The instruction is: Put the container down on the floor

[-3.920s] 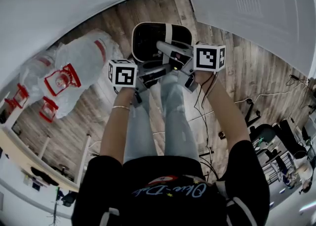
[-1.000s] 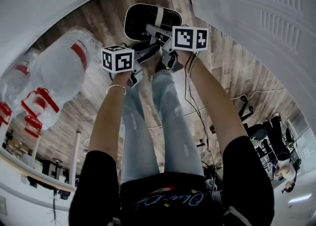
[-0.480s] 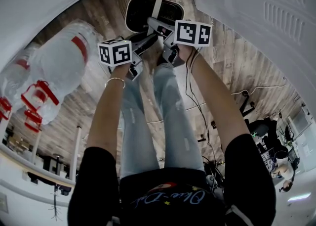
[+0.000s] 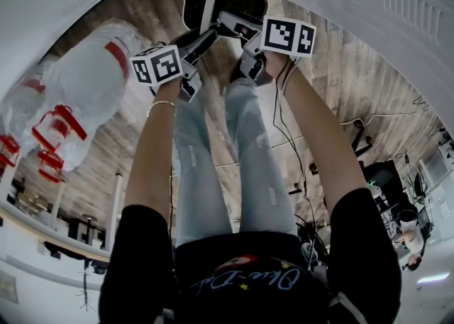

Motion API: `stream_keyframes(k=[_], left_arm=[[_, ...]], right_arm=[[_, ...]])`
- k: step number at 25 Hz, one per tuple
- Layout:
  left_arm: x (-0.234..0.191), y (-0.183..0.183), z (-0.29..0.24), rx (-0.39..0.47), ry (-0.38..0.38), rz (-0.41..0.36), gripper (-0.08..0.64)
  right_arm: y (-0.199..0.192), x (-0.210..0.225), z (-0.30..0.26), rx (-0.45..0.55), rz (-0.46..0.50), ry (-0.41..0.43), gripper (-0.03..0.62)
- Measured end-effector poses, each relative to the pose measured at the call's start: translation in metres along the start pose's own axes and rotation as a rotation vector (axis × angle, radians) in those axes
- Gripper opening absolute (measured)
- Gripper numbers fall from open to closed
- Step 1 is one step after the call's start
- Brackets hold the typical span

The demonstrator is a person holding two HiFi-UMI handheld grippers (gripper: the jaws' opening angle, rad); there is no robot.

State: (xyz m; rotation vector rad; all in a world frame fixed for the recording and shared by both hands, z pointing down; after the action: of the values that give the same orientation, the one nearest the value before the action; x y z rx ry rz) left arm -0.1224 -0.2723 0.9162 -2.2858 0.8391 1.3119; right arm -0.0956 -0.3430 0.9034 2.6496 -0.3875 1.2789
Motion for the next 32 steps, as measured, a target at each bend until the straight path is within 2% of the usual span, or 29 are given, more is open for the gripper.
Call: stream_keyframes(k=[8, 12, 19, 22, 25, 28, 30, 32], left_arm=[[-0.012, 0.005, 0.015, 0.061, 0.034, 0.056, 0.166], [-0.023, 0.006, 0.029, 0.080, 0.098, 0.040, 0.176], [-0.023, 0.004, 0.046, 0.109, 0.112, 0.030, 0.175], [-0.017, 0.000, 0.049, 0.106, 0.105, -0.013, 0.155], [-0.009, -0.004, 0.053, 0.098, 0.089, -0.045, 0.147], [0.006, -0.003, 0.056, 0.116, 0.057, -0.083, 0.093], [0.018, -0.003, 0.059, 0.126, 0.038, -0.119, 0.040], [0.031, -0.001, 0.062, 0.132, 0.013, -0.151, 0.017]], right_arm=[[-0.003, 0.006, 0.008, 0.019, -0.007, -0.019, 0.135], [-0.004, -0.002, 0.009, 0.017, 0.015, -0.013, 0.135], [-0.007, -0.016, 0.012, 0.018, 0.047, 0.002, 0.135], [-0.011, -0.019, 0.015, 0.022, 0.051, -0.003, 0.123], [-0.013, -0.025, 0.020, 0.042, 0.071, -0.012, 0.040], [-0.010, -0.034, 0.028, 0.084, 0.079, -0.001, 0.008], [-0.008, -0.040, 0.036, 0.118, 0.077, 0.008, 0.002], [-0.005, -0.046, 0.043, 0.149, 0.077, 0.008, 0.000]])
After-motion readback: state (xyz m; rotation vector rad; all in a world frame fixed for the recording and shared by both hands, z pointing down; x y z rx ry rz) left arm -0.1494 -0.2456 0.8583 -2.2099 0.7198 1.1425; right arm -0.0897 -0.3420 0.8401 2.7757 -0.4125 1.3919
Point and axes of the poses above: the fingertips, and each gripper's own axes: z backward along the fingers, x to its right, y out of its top, the point moved 1 cm from there along z, backward along the fingers, and after that the axes turned 8 degrees about -x, right-handed, at the moved point
